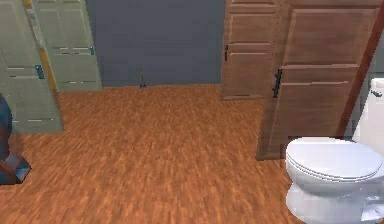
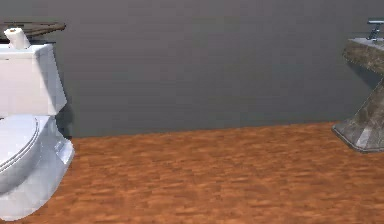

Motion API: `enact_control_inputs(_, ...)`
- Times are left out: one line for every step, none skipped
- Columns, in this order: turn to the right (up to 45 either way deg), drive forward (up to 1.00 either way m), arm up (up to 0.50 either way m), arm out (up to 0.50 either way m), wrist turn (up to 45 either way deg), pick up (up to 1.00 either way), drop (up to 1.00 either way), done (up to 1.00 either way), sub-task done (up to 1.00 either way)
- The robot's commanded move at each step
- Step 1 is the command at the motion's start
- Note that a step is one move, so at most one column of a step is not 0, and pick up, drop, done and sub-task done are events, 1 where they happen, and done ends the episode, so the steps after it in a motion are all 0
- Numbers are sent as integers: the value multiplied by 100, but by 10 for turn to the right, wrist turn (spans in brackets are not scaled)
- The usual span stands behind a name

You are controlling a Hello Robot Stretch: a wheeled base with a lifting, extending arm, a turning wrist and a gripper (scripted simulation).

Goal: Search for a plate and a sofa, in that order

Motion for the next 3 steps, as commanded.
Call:
enact_control_inputs(30,0,0,0,0,0,0,0,0)
enact_control_inputs(0,100,0,0,0,0,0,0,0)
enact_control_inputs(0,55,0,0,0,0,0,0,0)
